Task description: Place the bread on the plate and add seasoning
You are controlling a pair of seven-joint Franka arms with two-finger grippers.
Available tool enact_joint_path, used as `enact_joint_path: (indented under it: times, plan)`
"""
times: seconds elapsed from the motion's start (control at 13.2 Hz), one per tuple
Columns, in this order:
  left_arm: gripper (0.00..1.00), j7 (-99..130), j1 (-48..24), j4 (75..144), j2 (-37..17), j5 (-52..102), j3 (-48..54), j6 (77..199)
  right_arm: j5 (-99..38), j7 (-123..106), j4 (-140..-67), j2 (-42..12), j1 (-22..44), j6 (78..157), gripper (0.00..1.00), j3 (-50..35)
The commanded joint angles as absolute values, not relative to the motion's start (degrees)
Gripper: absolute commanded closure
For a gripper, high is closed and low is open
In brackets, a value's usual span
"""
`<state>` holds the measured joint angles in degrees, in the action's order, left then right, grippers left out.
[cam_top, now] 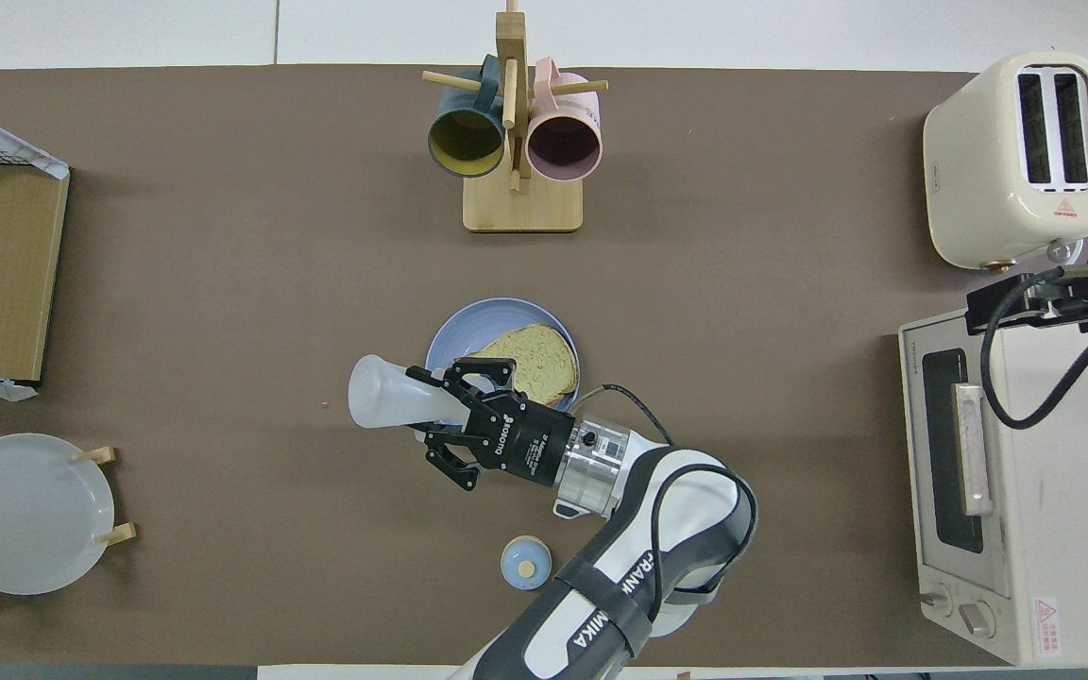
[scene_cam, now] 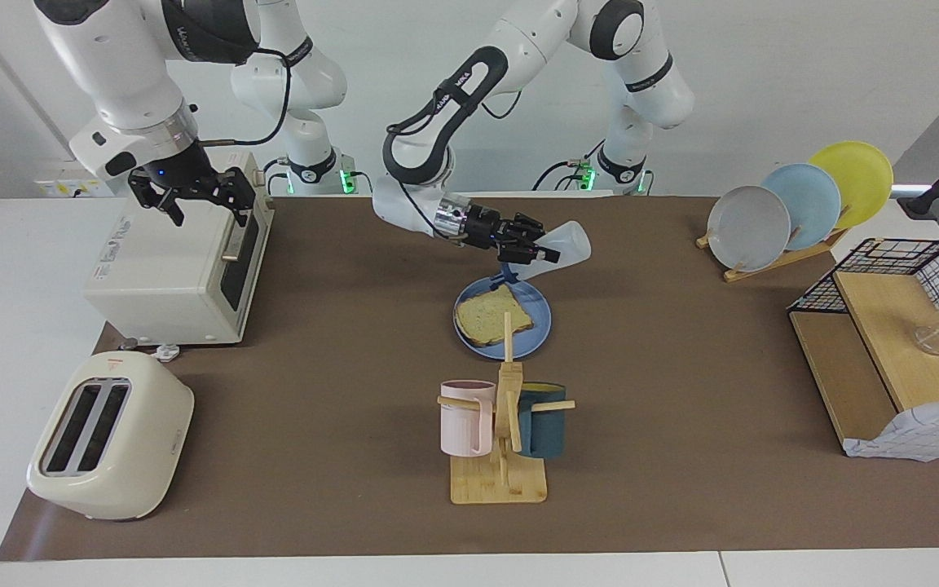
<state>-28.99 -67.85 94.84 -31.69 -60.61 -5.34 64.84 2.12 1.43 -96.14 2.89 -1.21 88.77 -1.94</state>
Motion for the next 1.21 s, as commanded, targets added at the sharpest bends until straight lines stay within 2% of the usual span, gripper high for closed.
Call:
enact_joint_path:
  times: [0.0, 0.45, 0.76, 1.14]
  plan:
    - [1.00, -29.27, -67.24, 95.18, -30.85, -59.50, -6.15, 64.86, 2.11, -0.53, -96.50, 3.52, -2.20, 88.59, 0.00, -2.37]
    - [1.00, -29.09, -58.72, 95.10, -31.29, -61.87, -6.24, 70.48, 2.11, -0.53, -96.50, 3.52, -2.20, 88.59, 0.00, -2.37]
    - [1.00, -25.52, -56.69, 94.92, -29.63, -58.04, -6.15, 73.37, 2.11, -0.53, -96.42, 3.52, -2.20, 88.59, 0.00, -2.37]
    - [1.00, -22.59, -56.78, 95.54, -18.92, -48.88, -6.06, 75.93, 2.11, -0.53, -96.42, 3.52, -2.20, 88.59, 0.00, -2.37]
